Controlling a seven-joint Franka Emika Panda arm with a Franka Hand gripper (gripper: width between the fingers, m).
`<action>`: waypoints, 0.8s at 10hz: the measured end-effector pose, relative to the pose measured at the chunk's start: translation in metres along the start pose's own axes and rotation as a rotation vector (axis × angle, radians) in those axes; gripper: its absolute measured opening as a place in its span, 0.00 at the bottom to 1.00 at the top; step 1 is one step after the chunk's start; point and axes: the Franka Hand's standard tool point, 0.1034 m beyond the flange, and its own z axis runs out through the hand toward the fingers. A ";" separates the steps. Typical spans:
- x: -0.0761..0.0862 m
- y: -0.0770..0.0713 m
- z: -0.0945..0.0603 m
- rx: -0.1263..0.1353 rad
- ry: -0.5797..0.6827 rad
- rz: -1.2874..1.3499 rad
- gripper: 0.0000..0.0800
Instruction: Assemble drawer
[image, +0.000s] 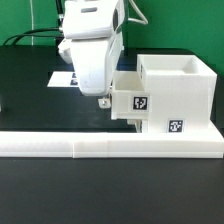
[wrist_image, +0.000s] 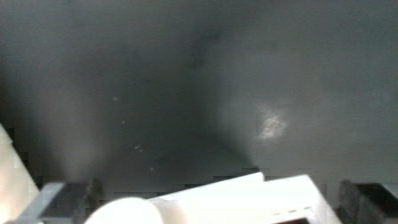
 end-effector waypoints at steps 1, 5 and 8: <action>0.000 0.000 0.000 0.000 0.000 0.000 0.82; 0.006 -0.006 0.010 0.042 -0.008 -0.247 0.82; 0.033 -0.007 0.011 -0.002 -0.012 -0.131 0.82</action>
Offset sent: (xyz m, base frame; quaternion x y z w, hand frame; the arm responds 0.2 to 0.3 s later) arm 0.0036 0.0221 -0.0047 0.0554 0.0383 -0.2025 0.9770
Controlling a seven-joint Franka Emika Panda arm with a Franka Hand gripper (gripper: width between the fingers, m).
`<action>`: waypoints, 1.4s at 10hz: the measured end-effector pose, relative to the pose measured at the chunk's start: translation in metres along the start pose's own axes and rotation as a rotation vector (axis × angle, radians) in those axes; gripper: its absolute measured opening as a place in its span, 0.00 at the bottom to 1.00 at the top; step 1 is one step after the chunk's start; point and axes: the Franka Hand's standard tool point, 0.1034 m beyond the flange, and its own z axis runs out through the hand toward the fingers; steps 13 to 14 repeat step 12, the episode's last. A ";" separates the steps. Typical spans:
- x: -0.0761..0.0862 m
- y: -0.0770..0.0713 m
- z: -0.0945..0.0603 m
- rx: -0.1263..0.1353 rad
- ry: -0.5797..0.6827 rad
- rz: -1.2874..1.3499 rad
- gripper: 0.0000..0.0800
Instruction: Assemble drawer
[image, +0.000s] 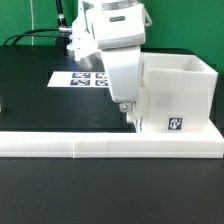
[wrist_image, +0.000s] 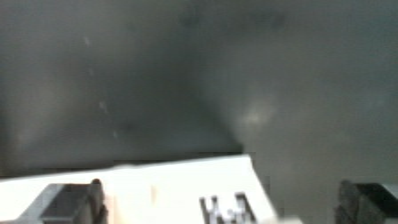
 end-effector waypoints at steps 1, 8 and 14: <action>-0.001 -0.001 0.001 0.001 0.000 -0.008 0.82; -0.011 0.000 0.002 0.004 0.000 -0.023 0.82; -0.068 -0.002 -0.025 -0.079 -0.012 -0.002 0.82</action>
Offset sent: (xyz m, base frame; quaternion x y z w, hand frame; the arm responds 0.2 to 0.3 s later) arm 0.0035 0.0281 -0.0114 -0.0106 0.0133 -0.0125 0.9998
